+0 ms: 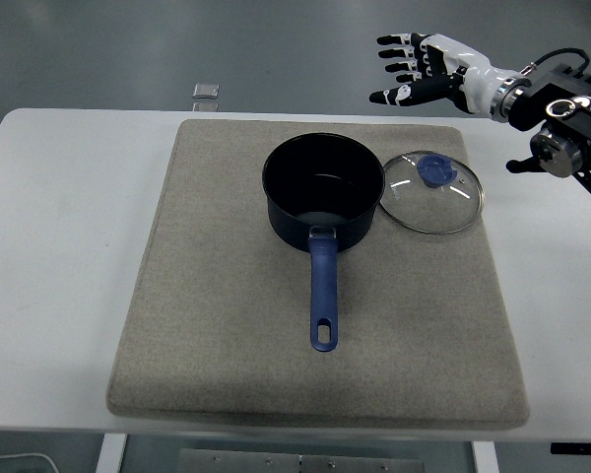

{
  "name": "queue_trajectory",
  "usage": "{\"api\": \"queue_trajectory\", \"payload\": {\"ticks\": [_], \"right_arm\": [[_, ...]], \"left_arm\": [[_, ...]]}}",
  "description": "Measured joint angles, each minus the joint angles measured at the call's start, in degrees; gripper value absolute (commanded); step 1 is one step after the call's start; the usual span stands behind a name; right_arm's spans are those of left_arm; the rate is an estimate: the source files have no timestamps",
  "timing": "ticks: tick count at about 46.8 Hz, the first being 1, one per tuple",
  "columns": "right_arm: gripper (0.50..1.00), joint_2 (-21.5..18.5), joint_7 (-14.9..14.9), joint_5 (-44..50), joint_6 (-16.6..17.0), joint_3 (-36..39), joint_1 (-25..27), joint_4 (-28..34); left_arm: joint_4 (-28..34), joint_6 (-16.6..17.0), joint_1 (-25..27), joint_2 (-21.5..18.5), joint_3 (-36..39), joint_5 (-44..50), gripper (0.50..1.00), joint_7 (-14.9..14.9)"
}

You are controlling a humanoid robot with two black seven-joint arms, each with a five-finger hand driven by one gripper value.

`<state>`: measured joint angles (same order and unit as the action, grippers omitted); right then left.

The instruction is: Lift the pot lid and place it to the right of the pot.

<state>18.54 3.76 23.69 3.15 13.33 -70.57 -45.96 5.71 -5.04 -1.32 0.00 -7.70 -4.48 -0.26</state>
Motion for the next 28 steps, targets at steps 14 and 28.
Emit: {"api": "queue_trajectory", "payload": {"ticks": [14,28], "right_arm": [[0.917,-2.64,0.04,-14.4,-1.7,3.54,4.34,1.47],[0.919,-2.99,0.03,-24.25,-1.32,3.81,4.82,5.4]], "left_arm": [[0.0,-0.04,0.0,0.0,-0.03,0.0,1.0,0.0],[0.01,-0.03,0.02,0.0,-0.03,0.0,1.0,0.0]]}}
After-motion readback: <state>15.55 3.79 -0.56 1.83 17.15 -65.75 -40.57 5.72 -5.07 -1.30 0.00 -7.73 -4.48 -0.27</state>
